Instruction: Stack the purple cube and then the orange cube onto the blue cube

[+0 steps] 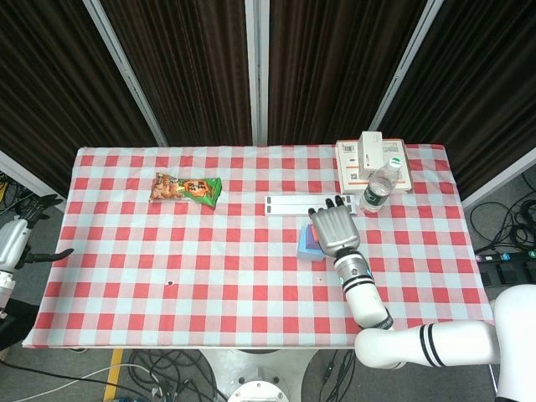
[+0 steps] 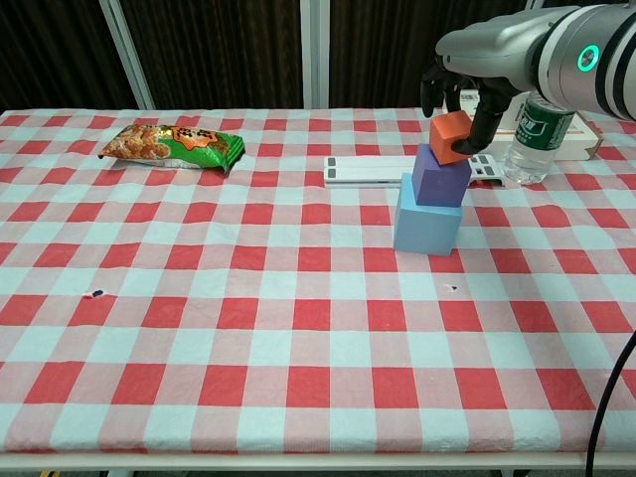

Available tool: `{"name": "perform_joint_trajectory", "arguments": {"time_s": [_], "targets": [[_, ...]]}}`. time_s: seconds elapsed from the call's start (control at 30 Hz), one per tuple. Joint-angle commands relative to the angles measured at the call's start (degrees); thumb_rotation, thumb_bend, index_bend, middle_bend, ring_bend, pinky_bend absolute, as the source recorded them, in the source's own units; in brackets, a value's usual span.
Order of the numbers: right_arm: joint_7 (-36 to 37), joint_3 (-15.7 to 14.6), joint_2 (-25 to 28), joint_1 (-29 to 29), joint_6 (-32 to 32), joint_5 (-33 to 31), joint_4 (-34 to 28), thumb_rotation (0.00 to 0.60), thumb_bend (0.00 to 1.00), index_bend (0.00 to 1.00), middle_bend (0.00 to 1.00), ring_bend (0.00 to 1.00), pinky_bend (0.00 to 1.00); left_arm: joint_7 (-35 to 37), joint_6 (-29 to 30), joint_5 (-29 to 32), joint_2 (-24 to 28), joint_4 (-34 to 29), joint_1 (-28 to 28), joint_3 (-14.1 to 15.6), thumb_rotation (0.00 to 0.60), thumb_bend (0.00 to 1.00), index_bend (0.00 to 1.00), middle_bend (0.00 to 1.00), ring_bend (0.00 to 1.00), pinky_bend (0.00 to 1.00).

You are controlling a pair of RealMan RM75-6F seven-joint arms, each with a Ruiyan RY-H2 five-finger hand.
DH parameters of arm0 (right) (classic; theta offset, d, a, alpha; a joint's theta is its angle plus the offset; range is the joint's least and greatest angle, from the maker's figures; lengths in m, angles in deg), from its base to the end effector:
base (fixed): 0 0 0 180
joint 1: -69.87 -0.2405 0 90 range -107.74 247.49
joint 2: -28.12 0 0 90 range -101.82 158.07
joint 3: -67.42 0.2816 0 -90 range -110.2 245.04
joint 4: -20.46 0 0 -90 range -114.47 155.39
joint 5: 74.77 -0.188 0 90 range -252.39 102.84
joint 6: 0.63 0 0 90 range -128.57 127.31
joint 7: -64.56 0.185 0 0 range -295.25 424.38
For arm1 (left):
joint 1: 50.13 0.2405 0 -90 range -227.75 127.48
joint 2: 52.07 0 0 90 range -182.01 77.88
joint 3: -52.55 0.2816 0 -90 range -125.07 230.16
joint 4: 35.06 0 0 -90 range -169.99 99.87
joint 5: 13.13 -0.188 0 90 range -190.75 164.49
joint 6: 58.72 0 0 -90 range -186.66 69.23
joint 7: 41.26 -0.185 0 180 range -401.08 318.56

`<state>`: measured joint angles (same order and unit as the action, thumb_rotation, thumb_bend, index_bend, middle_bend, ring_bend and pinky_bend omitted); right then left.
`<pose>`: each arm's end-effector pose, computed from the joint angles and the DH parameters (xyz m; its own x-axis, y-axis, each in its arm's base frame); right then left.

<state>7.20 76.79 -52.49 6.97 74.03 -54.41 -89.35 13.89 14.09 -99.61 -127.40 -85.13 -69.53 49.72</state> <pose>-0.0859 -0.4022 0.0368 0.6964 -0.2624 0.6680 -0.7177 -0.2501 0.6499 -0.3859 0.3321 0.1887 -0.0088 0.0784 0.9969 0.9974 -0.0706 0.0143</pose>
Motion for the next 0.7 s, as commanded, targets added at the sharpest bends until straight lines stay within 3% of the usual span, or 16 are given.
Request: {"name": "perform_joint_trajectory", "arguments": {"time_s": [0.03, 0.4, 0.7], "targets": [[-0.2, 0.1, -0.1, 0.0, -0.2, -0.1, 0.1, 0.600, 0.26, 0.32, 0.44, 0.18, 0.15, 0.1, 0.0, 0.0, 0.0, 0.1, 0.0, 0.0, 0.600, 0.08, 0.24, 0.22, 0.16, 0.29], [-0.4, 0.7, 1.3, -0.2, -2.0, 1.2, -0.7, 0.600, 0.26, 0.32, 0.44, 0.18, 0.15, 0.6, -0.2, 0.1, -0.2, 0.6, 0.1, 0.1, 0.600, 0.08, 0.24, 0.22, 0.16, 0.29], [7.7, -1.5, 9.6, 1.4, -17.1, 12.9, 1.8, 0.600, 0.25, 0.32, 0.44, 0.18, 0.15, -0.1, -1.0, 0.2, -0.5, 0.8, -0.2, 0.2, 0.600, 0.08, 0.24, 0.22, 0.16, 0.29]]}}
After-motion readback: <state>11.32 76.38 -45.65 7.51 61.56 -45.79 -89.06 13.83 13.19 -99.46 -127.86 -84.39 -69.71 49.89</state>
